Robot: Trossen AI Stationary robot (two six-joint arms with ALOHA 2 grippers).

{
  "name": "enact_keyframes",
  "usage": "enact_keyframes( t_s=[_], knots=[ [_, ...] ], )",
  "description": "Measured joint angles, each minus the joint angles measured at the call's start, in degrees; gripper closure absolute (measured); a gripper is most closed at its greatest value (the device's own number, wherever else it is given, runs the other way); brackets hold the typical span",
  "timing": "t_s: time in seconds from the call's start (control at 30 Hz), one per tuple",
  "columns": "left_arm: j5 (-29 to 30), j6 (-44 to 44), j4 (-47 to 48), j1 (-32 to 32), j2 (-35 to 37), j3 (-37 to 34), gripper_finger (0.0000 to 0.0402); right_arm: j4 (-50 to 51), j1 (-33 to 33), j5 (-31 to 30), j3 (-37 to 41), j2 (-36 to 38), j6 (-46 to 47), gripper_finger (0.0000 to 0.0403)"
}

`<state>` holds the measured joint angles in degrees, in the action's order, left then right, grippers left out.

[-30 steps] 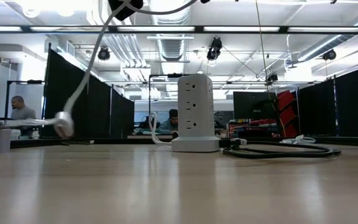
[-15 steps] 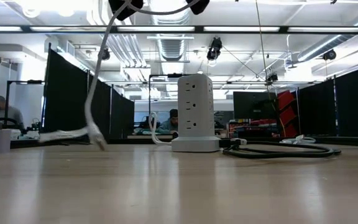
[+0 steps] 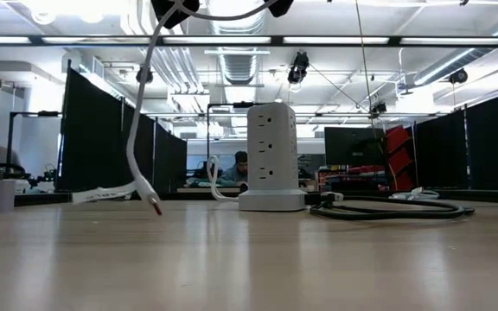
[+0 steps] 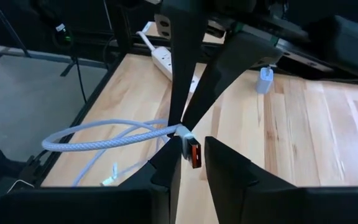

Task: Plug in charger cables
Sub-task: Insert the center white charger cable into the bottom left white outlet extension

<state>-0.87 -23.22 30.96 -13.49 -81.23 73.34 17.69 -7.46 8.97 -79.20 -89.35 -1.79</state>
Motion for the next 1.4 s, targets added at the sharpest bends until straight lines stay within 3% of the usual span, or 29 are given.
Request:
enact_keyframes(
  t_s=[0.23, 0.43, 0.67, 0.87, 0.97, 1.07, 1.17, 1.4],
  knots=[
    [0.4, 0.0, 0.2, 0.0, 0.0, 0.0, 0.0401, 0.9, 0.3, 0.4, 0.0, 0.0, 1.9, 0.0396],
    [2.5, 0.3, -0.1, 0.0, 0.0, 0.0, 0.0387, 1.2, 0.5, -0.3, 0.0, 0.8, 3.7, 0.0398],
    [9.1, 4.1, 0.0, 0.0, 1.8, 0.0, 0.0343, 9.7, 0.6, -8.3, 0.0, 5.4, 6.0, 0.0398],
    [10.2, 7.9, 0.4, 0.0, 6.4, 0.0, 0.0305, 16.7, 0.7, -15.2, 0.0, 12.8, 10.6, 0.0398],
    [17.4, 9.9, -0.3, 0.0, 9.7, 0.1, 0.0297, 16.8, 0.7, -18.4, 0.2, 16.0, 12.8, 0.0398],
    [26.4, 15.0, -4.6, 0.0, 11.7, 0.1, 0.0295, 10.7, 0.7, -19.1, 0.3, 17.7, 15.5, 0.0398],
    [30.7, 23.5, -12.6, 0.0, 11.7, 0.1, 0.0295, 1.1, 0.7, -16.3, 0.3, 18.0, 19.9, 0.0398],
    [37.9, 55.4, -33.4, 0.1, 8.6, 0.1, 0.0298, -17.6, 0.6, -6.2, 0.3, 18.0, 25.9, 0.0398]
  ],
)
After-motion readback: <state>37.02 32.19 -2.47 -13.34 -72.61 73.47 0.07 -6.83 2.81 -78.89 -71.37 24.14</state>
